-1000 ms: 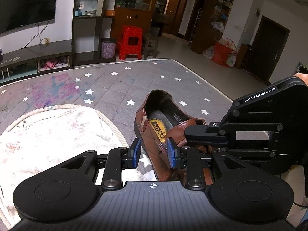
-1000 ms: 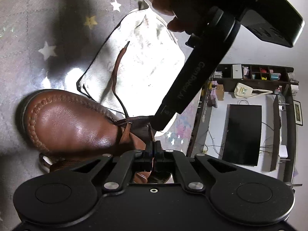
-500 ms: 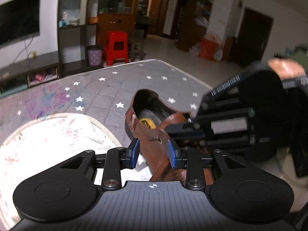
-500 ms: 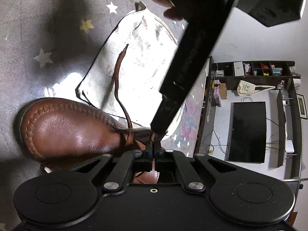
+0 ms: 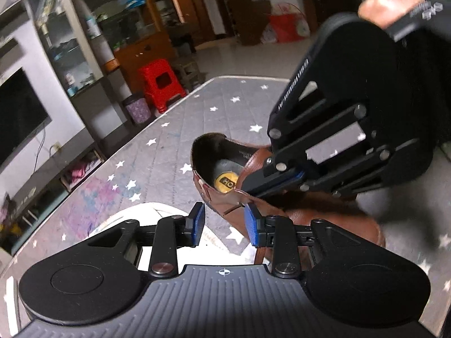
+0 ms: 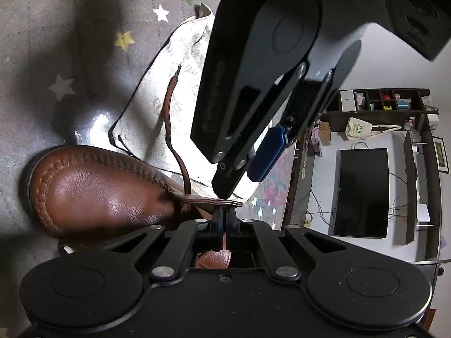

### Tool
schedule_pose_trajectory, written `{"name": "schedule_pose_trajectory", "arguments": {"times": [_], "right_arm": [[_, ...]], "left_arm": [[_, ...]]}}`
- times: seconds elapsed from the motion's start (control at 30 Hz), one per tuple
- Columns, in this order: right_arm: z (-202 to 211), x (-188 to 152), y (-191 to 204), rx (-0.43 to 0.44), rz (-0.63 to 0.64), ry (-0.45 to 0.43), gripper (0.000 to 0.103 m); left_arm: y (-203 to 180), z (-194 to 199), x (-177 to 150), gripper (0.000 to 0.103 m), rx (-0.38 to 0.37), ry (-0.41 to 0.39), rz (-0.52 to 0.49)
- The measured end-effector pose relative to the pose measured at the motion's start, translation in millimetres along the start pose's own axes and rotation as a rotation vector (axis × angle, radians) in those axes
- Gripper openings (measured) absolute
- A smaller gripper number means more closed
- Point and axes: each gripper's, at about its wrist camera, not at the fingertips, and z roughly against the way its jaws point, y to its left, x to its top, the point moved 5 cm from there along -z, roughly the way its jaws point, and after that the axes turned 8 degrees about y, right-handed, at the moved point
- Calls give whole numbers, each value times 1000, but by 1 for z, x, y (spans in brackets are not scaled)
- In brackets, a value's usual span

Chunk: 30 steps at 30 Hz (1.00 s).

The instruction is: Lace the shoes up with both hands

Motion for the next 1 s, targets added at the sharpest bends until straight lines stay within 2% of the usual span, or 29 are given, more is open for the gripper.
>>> {"name": "schedule_pose_trajectory", "arguments": {"times": [0.07,0.27,0.5,0.6,0.83,0.87,0.93,1.0], "right_arm": [[0,0,0,2,-1,-4,1],[-1,-1,-1,7,2,-8,1],[0,-1,-1,9,5,-9,1],[0,-2,-1,9,5,-8,1],[2,-1,-1,-4,-9,-1,2],[3,-1,0,-5,-14,0,2],[4,-1,0,-8,-20,2,8],[5,-1,1,-11,-25,6,8]], "left_arm": [[0,-3,1,32,13,5,-46],[-10,-10,2,19,29,15,-213],[-14,-19,-4,7,41,18,-270],[-15,-20,-6,4,42,11,-259],[-13,-29,-8,3,85,42,-136],[-11,-31,-8,3,88,46,-95],[-12,-33,-7,3,90,41,-71],[-12,-34,-5,3,101,37,-55]]}}
